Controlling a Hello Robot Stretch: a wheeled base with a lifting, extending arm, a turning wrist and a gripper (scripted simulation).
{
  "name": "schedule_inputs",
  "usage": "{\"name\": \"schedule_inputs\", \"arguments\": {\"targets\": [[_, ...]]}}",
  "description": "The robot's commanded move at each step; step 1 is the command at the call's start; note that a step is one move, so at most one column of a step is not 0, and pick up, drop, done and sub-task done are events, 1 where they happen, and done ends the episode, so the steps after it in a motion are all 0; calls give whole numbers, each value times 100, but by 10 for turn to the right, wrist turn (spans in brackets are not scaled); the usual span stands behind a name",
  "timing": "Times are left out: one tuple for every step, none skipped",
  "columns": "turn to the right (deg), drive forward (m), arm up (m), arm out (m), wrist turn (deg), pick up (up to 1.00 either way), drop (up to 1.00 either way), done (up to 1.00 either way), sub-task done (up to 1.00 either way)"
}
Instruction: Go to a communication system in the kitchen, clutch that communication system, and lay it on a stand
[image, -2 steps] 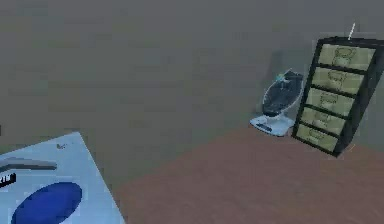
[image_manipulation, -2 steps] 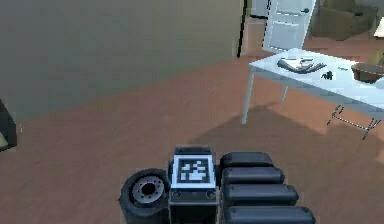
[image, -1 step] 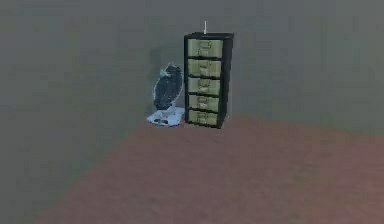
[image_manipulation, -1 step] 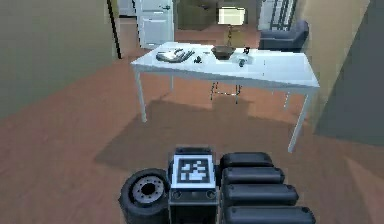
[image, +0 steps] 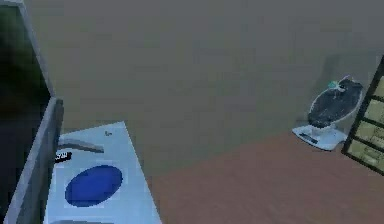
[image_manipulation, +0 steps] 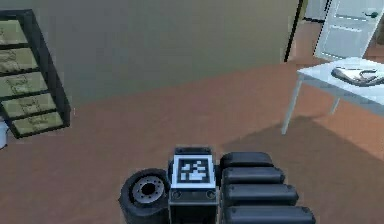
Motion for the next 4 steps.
{"name": "schedule_inputs", "arguments": {"targets": [[-450,0,0,0,0,0,0,0,0],[-450,0,0,0,0,0,0,0,0],[-240,0,0,0,0,0,0,0,0],[0,0,0,48,0,0,0,0,0]]}}
